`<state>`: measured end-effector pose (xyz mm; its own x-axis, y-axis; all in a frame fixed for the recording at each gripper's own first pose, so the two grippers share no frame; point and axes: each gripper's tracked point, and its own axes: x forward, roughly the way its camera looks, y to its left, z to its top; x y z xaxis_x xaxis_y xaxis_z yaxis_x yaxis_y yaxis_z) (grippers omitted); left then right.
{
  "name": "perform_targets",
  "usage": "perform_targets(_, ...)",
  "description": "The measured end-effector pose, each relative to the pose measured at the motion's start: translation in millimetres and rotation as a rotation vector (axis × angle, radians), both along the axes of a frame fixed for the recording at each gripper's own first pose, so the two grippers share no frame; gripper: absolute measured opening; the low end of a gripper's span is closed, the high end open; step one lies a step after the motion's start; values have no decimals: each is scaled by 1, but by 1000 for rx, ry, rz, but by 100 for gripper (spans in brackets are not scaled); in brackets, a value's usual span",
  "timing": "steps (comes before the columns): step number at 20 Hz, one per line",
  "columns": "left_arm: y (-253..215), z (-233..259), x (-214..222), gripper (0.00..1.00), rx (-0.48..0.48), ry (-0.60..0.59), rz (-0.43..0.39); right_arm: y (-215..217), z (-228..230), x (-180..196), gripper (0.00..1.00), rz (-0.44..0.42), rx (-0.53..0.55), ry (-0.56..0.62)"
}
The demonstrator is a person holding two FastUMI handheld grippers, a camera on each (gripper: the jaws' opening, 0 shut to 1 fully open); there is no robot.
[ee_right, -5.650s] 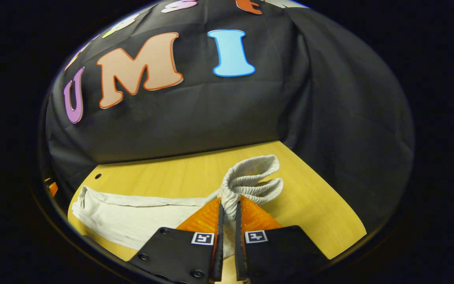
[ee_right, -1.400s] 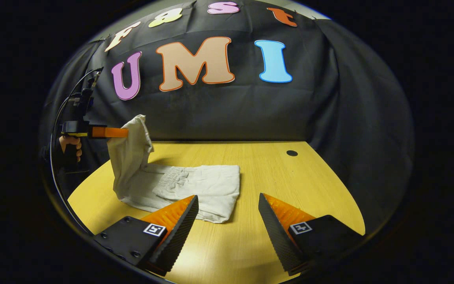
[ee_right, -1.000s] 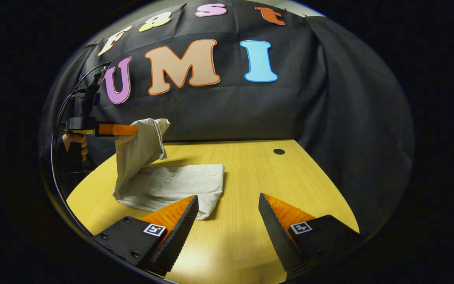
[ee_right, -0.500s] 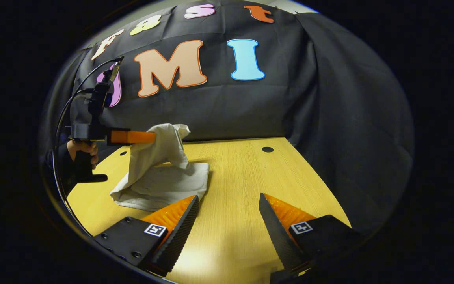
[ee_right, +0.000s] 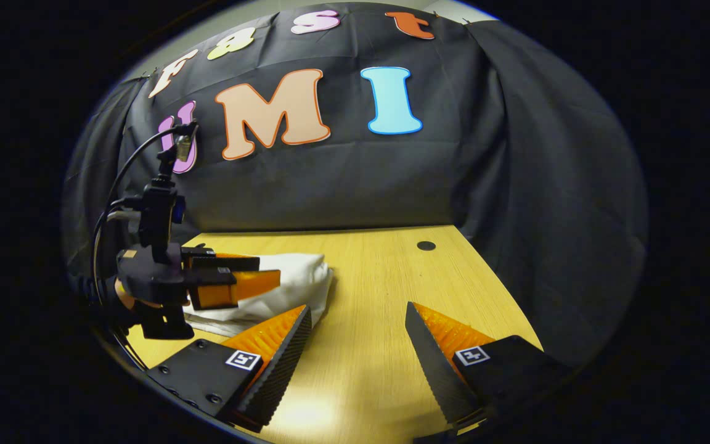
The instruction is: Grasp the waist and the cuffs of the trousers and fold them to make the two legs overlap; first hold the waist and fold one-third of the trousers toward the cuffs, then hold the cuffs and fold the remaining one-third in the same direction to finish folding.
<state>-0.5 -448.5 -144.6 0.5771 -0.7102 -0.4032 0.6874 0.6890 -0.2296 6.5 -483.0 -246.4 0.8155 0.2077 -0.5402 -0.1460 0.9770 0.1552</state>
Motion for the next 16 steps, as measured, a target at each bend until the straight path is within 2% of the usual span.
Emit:
perform_targets(1, 10, 3, -1, 100, 0, -15, 26, 3, 5, 4, 97, 6, 1, -15)
perform_targets(2, 21, 10, 2, 97, -2, -31, 59, 8, 10, 9, 96, 8, 3, -35)
perform_targets(4, 53, 26, 12, 97, 10, -77, 134, 18, 27, 22, 96, 4, 9, -87)
perform_targets(10, 182, 99, 37, 96, 98, -291, 386, 64, 86, 50, 96, 0, 16, -246)
perform_targets(11, 200, 109, 38, 96, 97, -307, 417, 71, 99, 55, 96, 1, 19, -275)
perform_targets(12, 218, 117, 38, 96, 92, -316, 448, 79, 112, 59, 92, -3, 26, -302)
perform_targets(13, 236, 124, 35, 96, 85, -321, 477, 87, 123, 63, 96, -9, 41, -326)
perform_targets(14, 254, 133, 34, 96, 77, -327, 505, 95, 133, 65, 92, -15, 56, -350)
perform_targets(15, 268, 140, 36, 96, 70, -336, 532, 103, 143, 67, 96, -19, 69, -374)
perform_targets(16, 282, 146, 38, 96, 69, -353, 558, 111, 151, 69, 92, -20, 74, -391)
